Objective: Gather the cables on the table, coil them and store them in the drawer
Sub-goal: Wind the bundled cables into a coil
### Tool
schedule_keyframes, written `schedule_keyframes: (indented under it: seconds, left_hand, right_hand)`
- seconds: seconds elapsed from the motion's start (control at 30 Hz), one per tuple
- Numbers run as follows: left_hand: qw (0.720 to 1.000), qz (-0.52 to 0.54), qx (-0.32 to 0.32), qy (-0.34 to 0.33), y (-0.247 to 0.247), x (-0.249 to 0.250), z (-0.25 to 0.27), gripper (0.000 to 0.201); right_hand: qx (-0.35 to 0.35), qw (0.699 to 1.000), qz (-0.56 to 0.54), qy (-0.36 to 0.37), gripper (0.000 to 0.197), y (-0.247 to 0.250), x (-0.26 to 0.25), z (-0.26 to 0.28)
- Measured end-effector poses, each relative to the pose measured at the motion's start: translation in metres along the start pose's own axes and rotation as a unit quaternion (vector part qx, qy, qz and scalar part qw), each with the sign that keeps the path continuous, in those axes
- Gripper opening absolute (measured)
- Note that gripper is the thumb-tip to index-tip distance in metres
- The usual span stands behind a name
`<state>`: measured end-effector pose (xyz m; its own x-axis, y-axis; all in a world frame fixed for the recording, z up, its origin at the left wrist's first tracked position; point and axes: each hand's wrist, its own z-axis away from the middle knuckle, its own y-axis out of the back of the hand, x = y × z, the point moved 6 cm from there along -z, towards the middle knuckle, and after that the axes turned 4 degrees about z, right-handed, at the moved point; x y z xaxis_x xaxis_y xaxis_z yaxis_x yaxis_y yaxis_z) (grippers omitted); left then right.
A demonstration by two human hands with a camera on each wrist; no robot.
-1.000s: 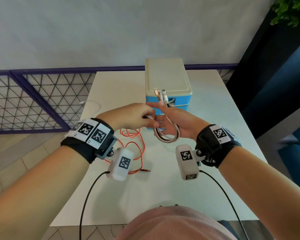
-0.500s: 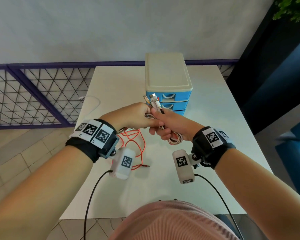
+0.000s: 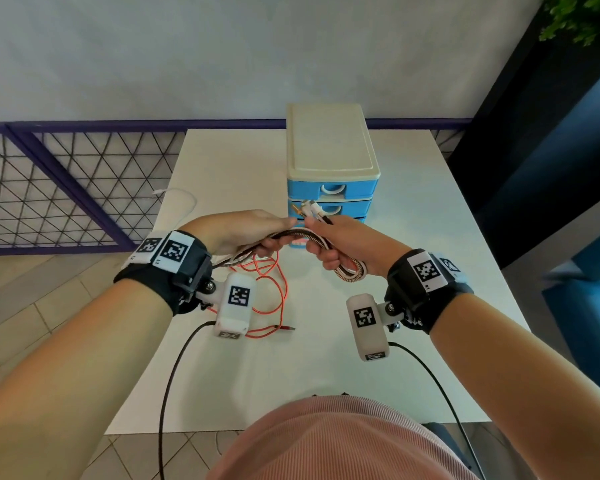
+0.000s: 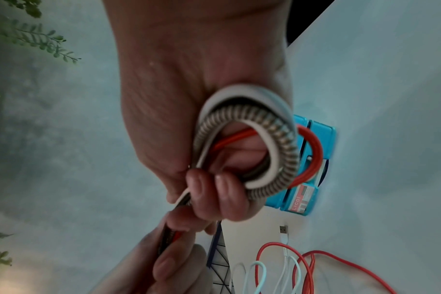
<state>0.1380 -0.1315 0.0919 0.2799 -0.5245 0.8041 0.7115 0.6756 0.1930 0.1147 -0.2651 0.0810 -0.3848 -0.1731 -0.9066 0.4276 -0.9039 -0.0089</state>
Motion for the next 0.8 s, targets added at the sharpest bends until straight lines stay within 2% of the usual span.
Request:
schedule_keyframes:
  seconds: [0.07, 0.17, 0.23, 0.4, 0.53, 0.63, 0.73, 0.8]
  left_hand:
    - [1.000, -0.001, 0.021, -0.021, 0.003, 0.002, 0.000, 0.041]
    - [0.998, 0.016, 0.031, -0.045, 0.004, 0.006, 0.000, 0.041]
    - [0.998, 0.050, 0.020, -0.038, 0.004, 0.004, 0.002, 0.043]
    - [0.989, 0.126, -0.072, 0.022, -0.006, -0.003, 0.012, 0.048]
    - [0.974, 0.176, -0.139, 0.028, -0.007, -0.009, 0.022, 0.048]
    - [0.967, 0.195, -0.160, 0.027, -0.005, -0.015, 0.025, 0.045]
    - [0.974, 0.185, -0.133, -0.008, -0.005, -0.009, 0.020, 0.039]
    - [0.981, 0.175, -0.069, -0.042, -0.006, -0.002, 0.012, 0.038]
  right_hand:
    - [0.000, 1.000, 0.029, 0.002, 0.040, -0.001, -0.001, 0.000]
    - [-0.016, 0.999, 0.042, 0.013, 0.028, -0.003, -0.005, 0.001]
    - [-0.013, 0.998, 0.054, 0.020, 0.026, 0.000, -0.008, 0.000]
    - [-0.009, 0.990, 0.131, 0.044, 0.029, 0.005, -0.018, -0.003]
    - [0.029, 0.988, 0.144, 0.054, 0.029, 0.016, -0.022, -0.007]
    - [0.058, 0.986, 0.144, 0.054, 0.029, 0.029, -0.021, -0.008]
    - [0.092, 0.988, 0.114, 0.056, 0.028, 0.033, -0.021, -0.010]
    - [0.136, 0.986, 0.078, 0.054, 0.029, 0.032, -0.024, -0.012]
